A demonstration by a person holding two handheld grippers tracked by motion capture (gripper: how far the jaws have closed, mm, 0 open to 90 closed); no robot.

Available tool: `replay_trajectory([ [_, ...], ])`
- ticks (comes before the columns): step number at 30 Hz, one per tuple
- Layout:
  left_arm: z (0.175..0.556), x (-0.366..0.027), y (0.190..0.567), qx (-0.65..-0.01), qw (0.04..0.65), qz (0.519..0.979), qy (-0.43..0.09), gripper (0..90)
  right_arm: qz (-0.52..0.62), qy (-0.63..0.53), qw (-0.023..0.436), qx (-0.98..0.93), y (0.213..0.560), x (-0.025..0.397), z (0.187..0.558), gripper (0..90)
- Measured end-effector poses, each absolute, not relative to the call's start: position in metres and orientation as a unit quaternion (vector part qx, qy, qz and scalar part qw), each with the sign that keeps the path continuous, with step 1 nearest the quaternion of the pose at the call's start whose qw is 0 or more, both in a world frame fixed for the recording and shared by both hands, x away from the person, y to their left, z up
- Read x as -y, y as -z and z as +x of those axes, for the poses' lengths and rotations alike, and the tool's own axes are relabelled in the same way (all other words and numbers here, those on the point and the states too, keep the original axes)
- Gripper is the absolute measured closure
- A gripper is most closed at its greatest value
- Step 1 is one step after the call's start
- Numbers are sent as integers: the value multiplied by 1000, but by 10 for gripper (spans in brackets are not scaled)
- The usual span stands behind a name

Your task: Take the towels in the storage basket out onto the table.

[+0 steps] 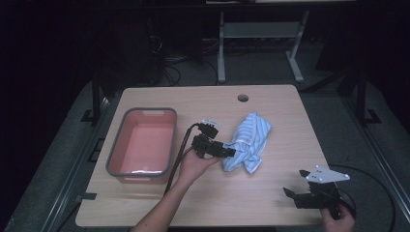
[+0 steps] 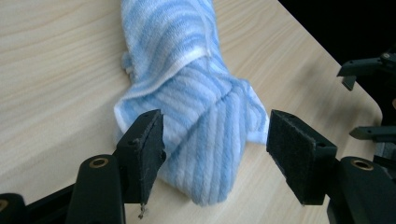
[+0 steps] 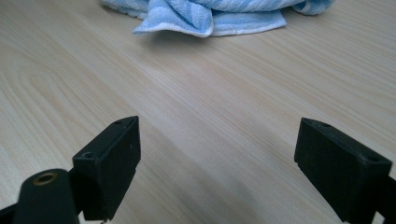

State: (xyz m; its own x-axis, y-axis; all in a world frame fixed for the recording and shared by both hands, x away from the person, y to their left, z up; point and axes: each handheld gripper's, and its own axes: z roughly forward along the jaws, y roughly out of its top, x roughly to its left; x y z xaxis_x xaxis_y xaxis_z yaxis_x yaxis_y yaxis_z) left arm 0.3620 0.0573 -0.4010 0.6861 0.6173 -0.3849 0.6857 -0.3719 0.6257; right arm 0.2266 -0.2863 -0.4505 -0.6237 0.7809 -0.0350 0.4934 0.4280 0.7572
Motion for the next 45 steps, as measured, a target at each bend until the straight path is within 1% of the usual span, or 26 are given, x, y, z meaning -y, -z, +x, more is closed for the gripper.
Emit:
replay_trajectory([
  [12, 344, -78, 401, -394, 412, 821, 41, 343, 390, -367, 196, -822, 451, 286, 228, 139],
  [18, 335, -84, 403, -390, 414, 821, 46, 315, 393, -366, 194, -821, 451, 288, 227, 139],
  [45, 281, -115, 418, -376, 444, 812, 51, 285, 392, -364, 195, -822, 453, 287, 225, 139],
])
